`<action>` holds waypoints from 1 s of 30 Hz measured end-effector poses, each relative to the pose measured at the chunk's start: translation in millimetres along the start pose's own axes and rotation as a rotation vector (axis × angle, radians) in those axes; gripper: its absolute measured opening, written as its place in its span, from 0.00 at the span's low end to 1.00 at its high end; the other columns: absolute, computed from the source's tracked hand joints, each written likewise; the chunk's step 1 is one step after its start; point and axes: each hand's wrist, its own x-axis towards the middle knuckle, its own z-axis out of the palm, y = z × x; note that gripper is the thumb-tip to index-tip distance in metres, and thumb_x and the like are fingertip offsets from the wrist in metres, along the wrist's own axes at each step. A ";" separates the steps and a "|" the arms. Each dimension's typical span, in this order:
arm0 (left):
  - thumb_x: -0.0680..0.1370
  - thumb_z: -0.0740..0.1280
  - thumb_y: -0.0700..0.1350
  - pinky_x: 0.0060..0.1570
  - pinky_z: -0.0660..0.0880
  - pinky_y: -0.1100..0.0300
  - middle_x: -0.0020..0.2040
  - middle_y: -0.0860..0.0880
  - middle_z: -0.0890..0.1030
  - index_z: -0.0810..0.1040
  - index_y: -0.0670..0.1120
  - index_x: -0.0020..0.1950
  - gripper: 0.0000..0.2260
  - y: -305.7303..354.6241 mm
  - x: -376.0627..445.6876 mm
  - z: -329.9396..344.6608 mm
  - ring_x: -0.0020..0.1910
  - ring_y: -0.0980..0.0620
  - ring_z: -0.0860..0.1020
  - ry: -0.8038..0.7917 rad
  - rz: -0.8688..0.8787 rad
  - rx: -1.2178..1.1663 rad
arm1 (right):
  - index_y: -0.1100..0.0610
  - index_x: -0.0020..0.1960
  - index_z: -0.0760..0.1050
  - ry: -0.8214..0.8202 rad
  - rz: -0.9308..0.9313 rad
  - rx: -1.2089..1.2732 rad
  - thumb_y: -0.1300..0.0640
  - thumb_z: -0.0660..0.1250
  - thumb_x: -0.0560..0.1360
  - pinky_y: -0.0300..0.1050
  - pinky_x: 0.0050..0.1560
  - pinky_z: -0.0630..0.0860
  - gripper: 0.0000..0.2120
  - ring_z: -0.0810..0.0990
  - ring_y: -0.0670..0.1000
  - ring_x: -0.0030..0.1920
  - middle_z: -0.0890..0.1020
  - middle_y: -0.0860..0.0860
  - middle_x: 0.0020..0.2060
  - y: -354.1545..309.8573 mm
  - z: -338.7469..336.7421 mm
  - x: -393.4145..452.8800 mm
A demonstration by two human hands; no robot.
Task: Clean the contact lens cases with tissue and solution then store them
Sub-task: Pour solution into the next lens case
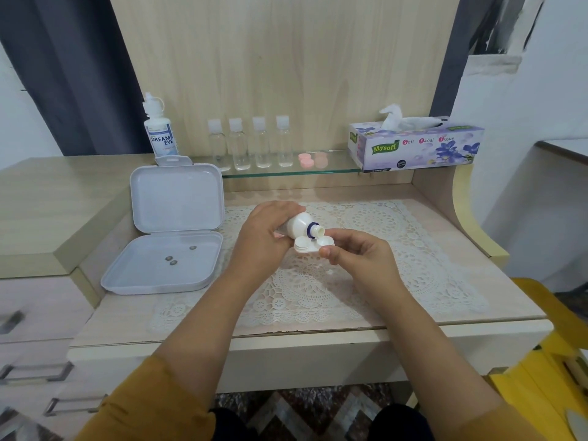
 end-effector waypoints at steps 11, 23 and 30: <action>0.69 0.73 0.33 0.61 0.58 0.74 0.57 0.60 0.76 0.81 0.47 0.58 0.20 0.1 1.1 -0.9 0.61 0.59 0.69 0.021 0.059 0.043 | 0.55 0.51 0.83 0.006 0.000 0.009 0.66 0.73 0.70 0.31 0.43 0.75 0.11 0.79 0.39 0.35 0.84 0.44 0.36 -1.3 1.2 -0.9; 0.68 0.73 0.33 0.61 0.63 0.67 0.57 0.59 0.77 0.81 0.49 0.58 0.21 2.5 -2.1 -1.2 0.61 0.55 0.71 0.013 -0.010 -0.001 | 0.54 0.50 0.82 -0.006 -0.008 0.012 0.66 0.73 0.71 0.32 0.44 0.76 0.11 0.79 0.39 0.35 0.85 0.44 0.36 -3.1 1.4 -2.4; 0.68 0.76 0.37 0.56 0.70 0.68 0.53 0.63 0.78 0.80 0.55 0.56 0.21 11.3 -11.6 -4.7 0.58 0.58 0.73 0.032 -0.187 -0.192 | 0.53 0.50 0.82 0.011 -0.001 0.005 0.65 0.73 0.70 0.32 0.44 0.76 0.11 0.79 0.39 0.35 0.84 0.44 0.36 -2.5 1.1 -2.1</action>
